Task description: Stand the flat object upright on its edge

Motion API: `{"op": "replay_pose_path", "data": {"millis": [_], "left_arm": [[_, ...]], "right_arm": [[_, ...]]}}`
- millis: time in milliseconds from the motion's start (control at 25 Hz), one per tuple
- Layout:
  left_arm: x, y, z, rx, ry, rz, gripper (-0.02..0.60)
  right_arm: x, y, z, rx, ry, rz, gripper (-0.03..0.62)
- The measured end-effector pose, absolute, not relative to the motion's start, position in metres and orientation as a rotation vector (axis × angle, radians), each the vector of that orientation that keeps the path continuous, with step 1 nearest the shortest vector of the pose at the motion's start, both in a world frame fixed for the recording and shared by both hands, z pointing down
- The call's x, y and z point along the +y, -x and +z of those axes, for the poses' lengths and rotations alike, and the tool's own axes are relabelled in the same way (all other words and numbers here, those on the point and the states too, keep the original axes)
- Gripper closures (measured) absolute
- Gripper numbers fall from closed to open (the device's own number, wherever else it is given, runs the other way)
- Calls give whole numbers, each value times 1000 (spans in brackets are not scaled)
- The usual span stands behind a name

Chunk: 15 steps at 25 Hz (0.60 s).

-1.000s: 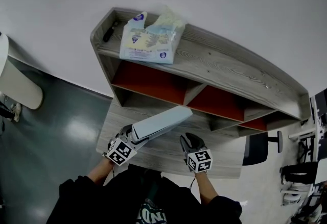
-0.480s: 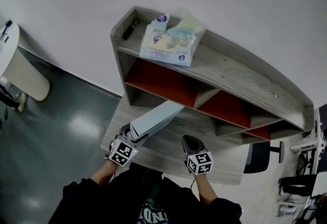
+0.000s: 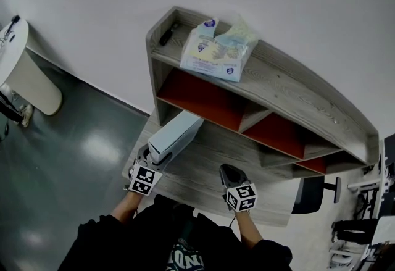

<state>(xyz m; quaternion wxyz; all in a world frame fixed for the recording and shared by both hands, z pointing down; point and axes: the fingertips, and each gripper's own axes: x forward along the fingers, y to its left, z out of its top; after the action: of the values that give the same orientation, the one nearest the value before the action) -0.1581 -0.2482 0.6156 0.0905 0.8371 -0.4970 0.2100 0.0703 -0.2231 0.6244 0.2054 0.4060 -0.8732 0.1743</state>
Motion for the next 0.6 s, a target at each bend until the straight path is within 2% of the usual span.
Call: {"op": "replay_pose_path", "data": {"millis": [600], "left_arm": [[-258,197,617,-1827,-2245,534,301]], "right_arm": [[-221,-68,629,-2414,-1095,490,553]]}}
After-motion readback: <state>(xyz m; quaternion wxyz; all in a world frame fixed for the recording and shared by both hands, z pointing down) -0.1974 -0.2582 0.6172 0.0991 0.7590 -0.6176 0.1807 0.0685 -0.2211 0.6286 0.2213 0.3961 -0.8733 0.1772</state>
